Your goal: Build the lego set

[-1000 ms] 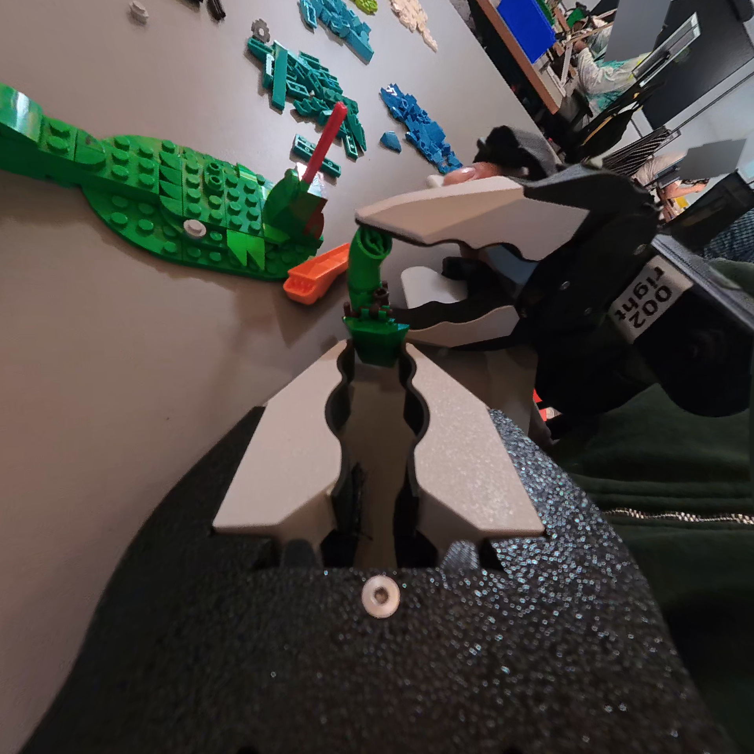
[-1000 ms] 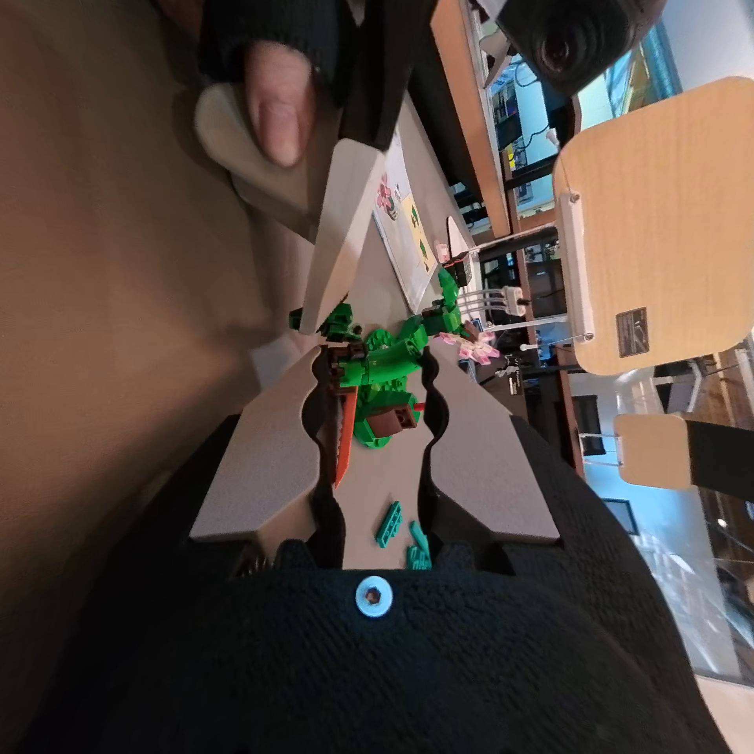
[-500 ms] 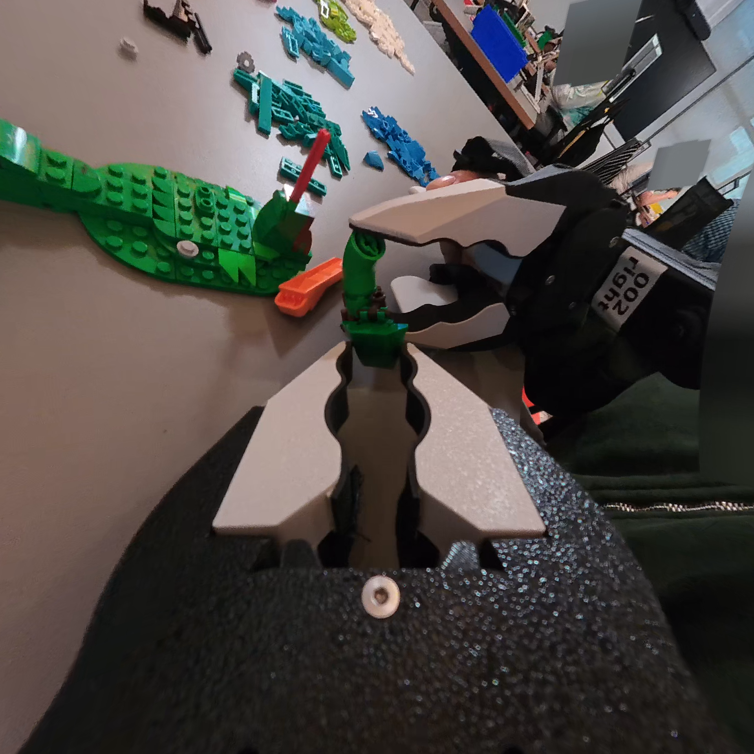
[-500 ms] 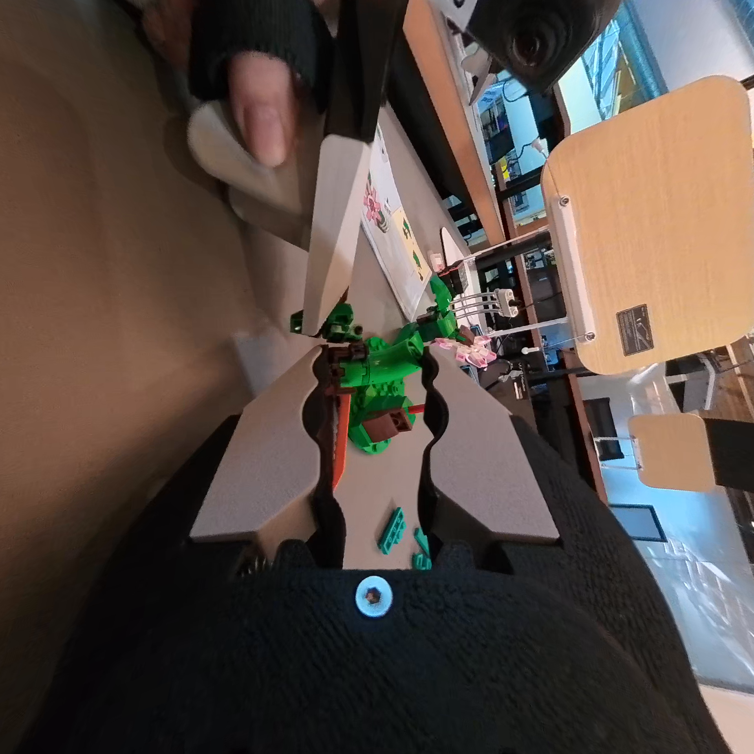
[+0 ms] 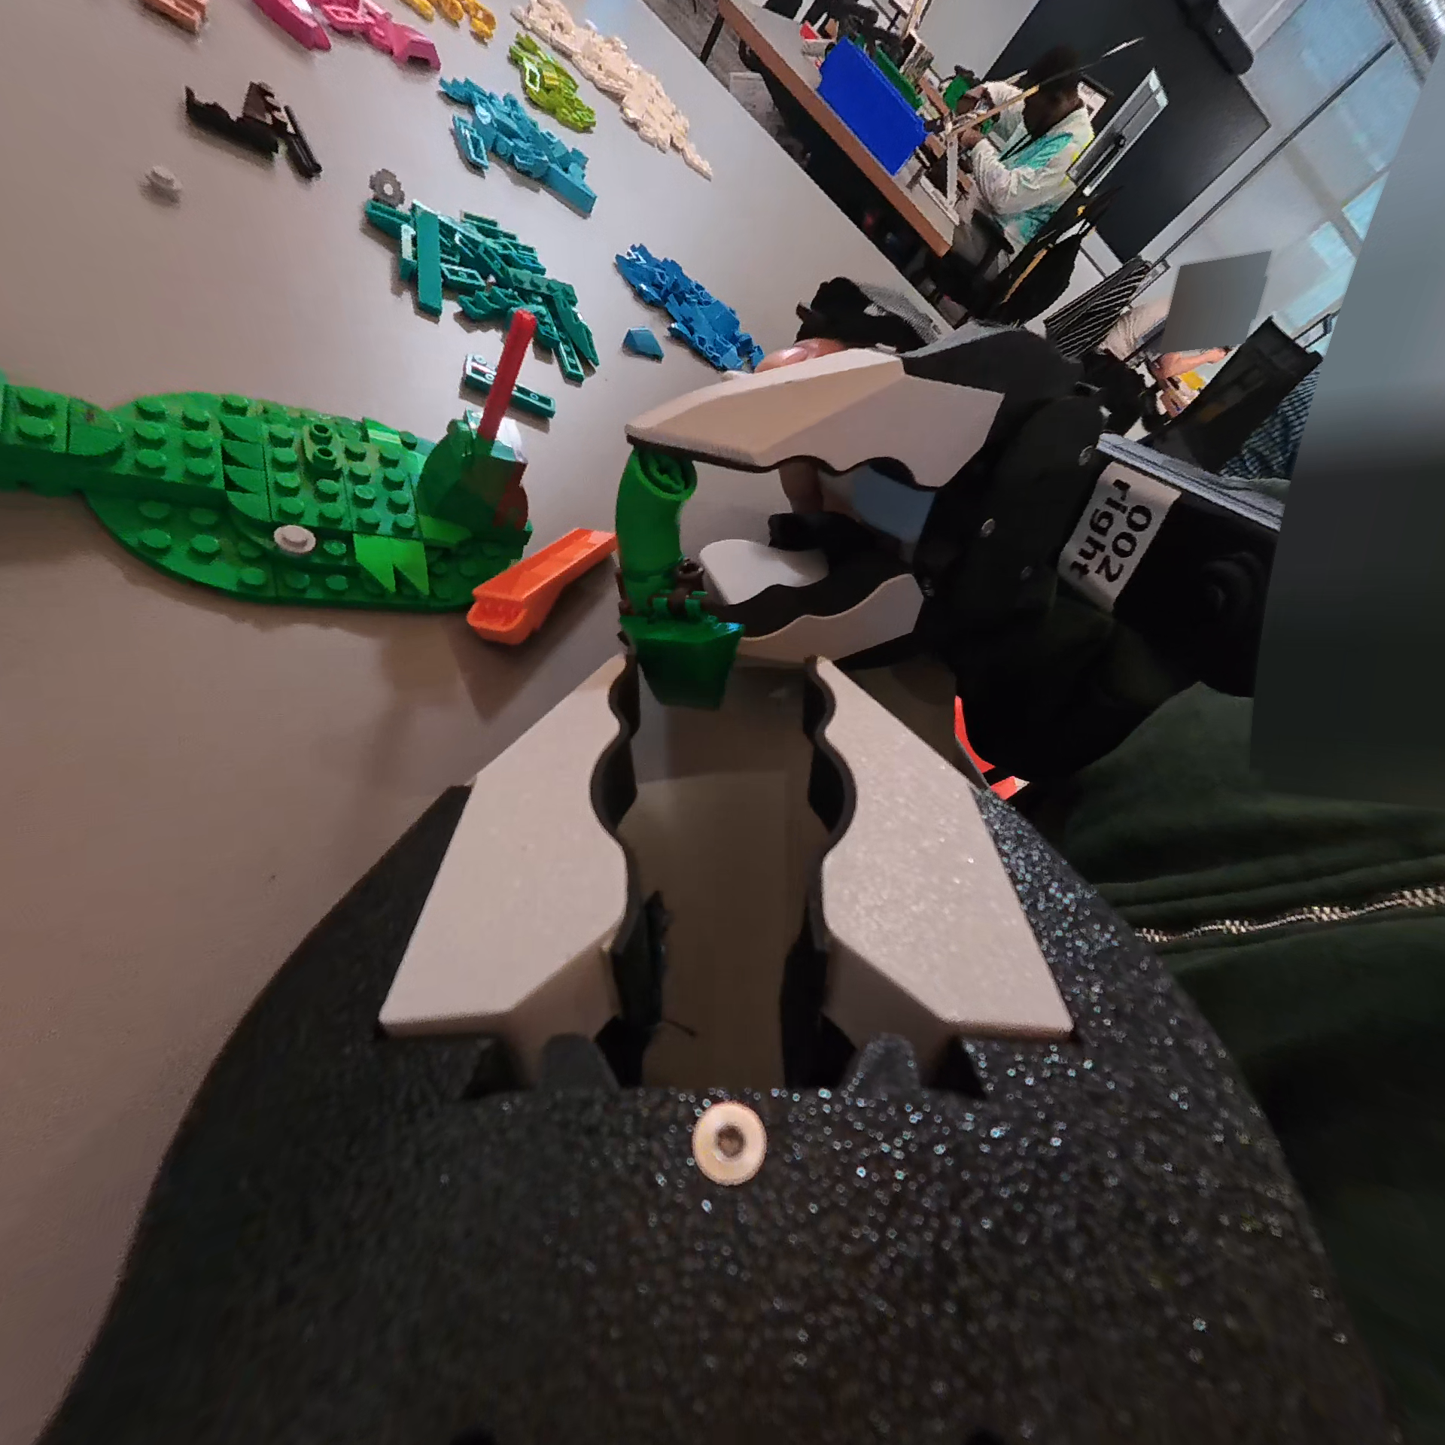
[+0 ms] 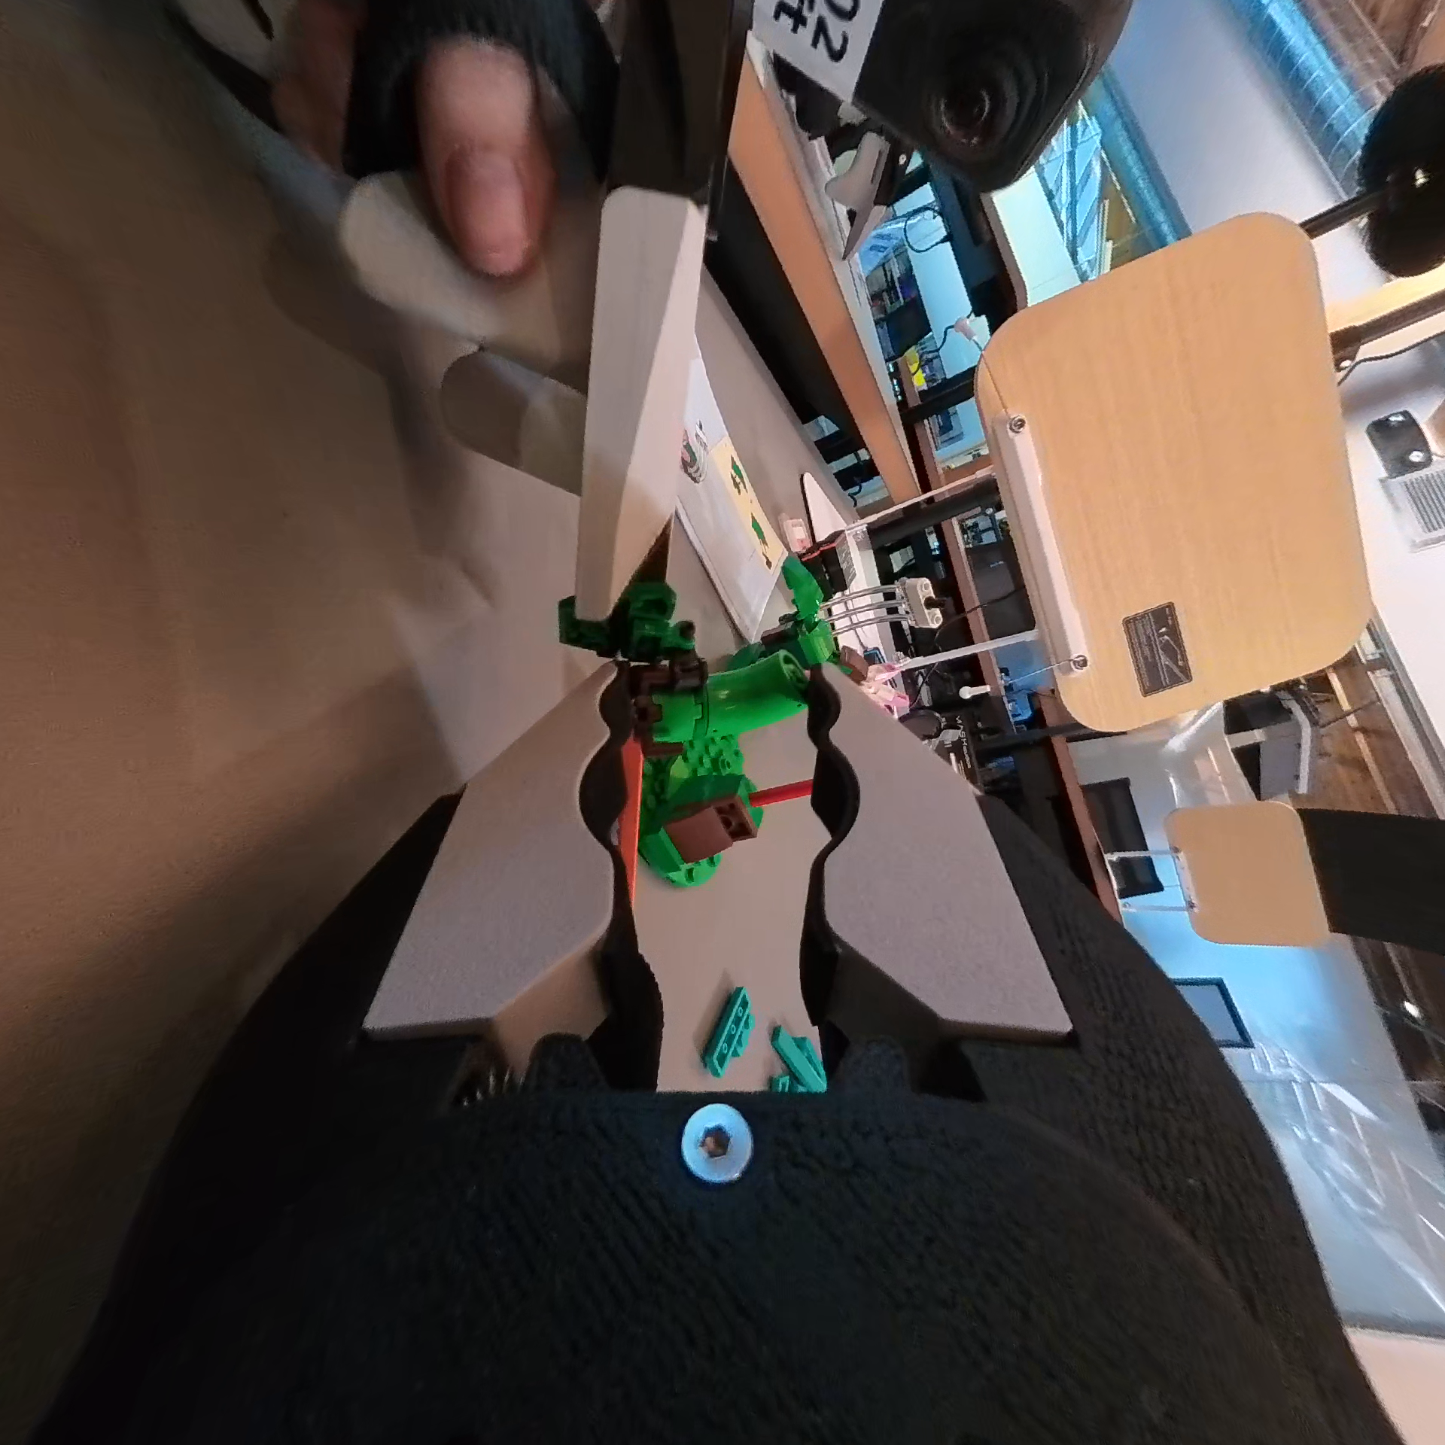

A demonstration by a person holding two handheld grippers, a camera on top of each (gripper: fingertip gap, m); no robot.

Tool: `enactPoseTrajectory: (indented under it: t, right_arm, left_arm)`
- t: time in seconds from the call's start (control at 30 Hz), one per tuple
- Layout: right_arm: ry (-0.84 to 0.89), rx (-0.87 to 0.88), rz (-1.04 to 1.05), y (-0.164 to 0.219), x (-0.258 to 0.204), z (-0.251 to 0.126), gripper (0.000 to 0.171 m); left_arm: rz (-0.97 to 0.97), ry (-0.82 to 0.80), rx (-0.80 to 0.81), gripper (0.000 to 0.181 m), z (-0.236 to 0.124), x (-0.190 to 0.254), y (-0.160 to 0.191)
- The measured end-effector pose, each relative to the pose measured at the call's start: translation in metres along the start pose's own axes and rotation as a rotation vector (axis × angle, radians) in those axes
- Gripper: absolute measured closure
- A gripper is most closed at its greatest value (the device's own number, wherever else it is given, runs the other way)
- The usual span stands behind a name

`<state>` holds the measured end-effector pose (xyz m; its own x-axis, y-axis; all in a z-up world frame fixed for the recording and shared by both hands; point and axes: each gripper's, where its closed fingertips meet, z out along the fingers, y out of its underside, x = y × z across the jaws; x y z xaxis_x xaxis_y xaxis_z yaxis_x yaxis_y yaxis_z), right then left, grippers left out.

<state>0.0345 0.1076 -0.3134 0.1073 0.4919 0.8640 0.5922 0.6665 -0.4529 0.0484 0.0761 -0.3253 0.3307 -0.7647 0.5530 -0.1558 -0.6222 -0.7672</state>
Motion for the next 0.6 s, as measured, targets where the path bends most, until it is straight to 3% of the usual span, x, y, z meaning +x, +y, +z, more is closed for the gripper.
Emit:
enactPoseTrajectory:
  t: [0.6]
  right_arm:
    - [0.015, 0.048, 0.044, -0.0045, 0.0070, -0.0035, 0.127]
  left_arm:
    - [0.008, 0.038, 0.047, 0.147, -0.0043, 0.0046, -0.0076]
